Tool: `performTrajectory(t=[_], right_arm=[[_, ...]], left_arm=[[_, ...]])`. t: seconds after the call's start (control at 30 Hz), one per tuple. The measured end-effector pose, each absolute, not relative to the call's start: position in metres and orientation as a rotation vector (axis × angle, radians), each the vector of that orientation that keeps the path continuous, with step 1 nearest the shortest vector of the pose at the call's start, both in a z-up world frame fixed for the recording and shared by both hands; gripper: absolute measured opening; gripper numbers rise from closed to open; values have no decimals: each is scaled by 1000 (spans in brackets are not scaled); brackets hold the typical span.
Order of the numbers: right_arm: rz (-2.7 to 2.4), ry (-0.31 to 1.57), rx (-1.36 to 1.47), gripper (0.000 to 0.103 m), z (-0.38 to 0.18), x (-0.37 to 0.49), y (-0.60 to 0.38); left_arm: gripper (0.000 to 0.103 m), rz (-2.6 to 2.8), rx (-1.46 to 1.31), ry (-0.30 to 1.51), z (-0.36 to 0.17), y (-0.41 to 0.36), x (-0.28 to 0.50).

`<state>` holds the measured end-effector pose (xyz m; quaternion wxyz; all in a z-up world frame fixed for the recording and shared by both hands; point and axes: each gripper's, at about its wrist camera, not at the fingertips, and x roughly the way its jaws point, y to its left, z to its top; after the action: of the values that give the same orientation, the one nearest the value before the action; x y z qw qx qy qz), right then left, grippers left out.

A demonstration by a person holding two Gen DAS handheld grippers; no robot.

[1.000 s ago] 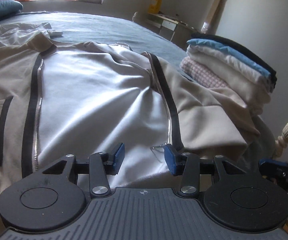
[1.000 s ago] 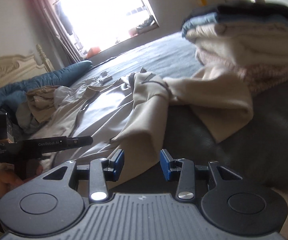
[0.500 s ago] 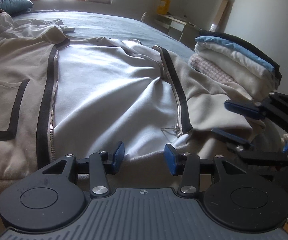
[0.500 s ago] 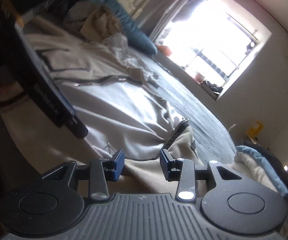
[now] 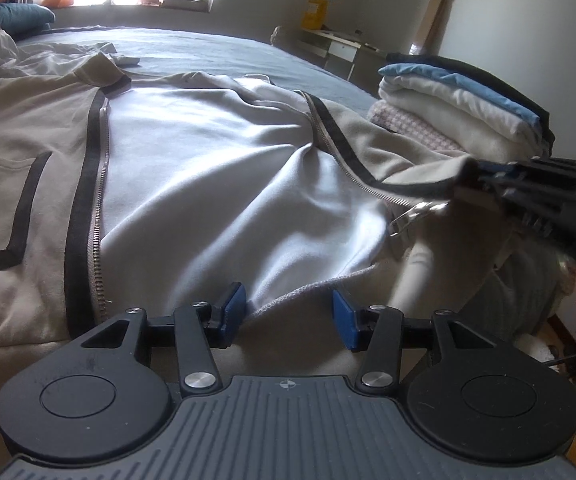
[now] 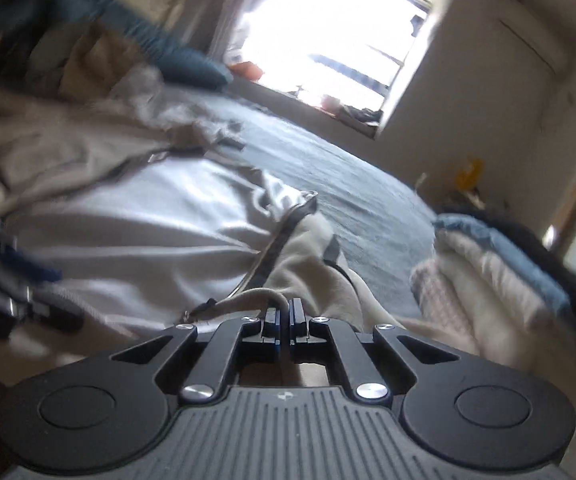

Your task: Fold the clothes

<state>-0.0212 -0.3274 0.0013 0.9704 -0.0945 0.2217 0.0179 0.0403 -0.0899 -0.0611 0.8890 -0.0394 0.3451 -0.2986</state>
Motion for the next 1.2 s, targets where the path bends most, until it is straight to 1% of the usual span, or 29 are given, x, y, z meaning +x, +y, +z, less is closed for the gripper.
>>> performTrajectory(t=[0.07,0.17,0.27,0.3,0.37,0.47,0.6,0.67,0.77,0.93,1.07,1.13,1.2], right_arm=[[15,399,94,2,16,-32,-369],[-1,338,409,2,22,-45,-419],[0,330,603,2,15,-46,-452],[0,334,648,2,11,-46,-459],[9,343,714,2,4,-44,-469],[14,348,771,2,-6,-41,-477],[27,350,798,2,-12,-41,-479],[36,350,794,2,-10,-39,-477],[52,349,785,2,-7,-37,-474],[77,343,746,2,2,-34,-465],[91,335,740,2,6,-32,-464],[97,330,739,2,9,-33,-464],[102,324,732,2,11,-32,-464]], left_arm=[[48,-625,-82,716,-61,-89,40],[48,-638,-79,702,-56,-89,38],[49,-663,-73,665,-49,-90,33],[51,-679,-66,651,-46,-91,30],[52,-736,-49,633,-42,-97,24],[53,-826,-9,606,-37,-109,12],[61,-895,133,569,-41,-137,-5],[61,-904,204,560,-47,-151,-13],[70,-888,246,558,-56,-163,-18],[70,-790,277,502,-58,-174,-22],[69,-713,354,415,-57,-183,-29],[66,-686,377,391,-57,-186,-31],[62,-655,380,389,-57,-187,-29]])
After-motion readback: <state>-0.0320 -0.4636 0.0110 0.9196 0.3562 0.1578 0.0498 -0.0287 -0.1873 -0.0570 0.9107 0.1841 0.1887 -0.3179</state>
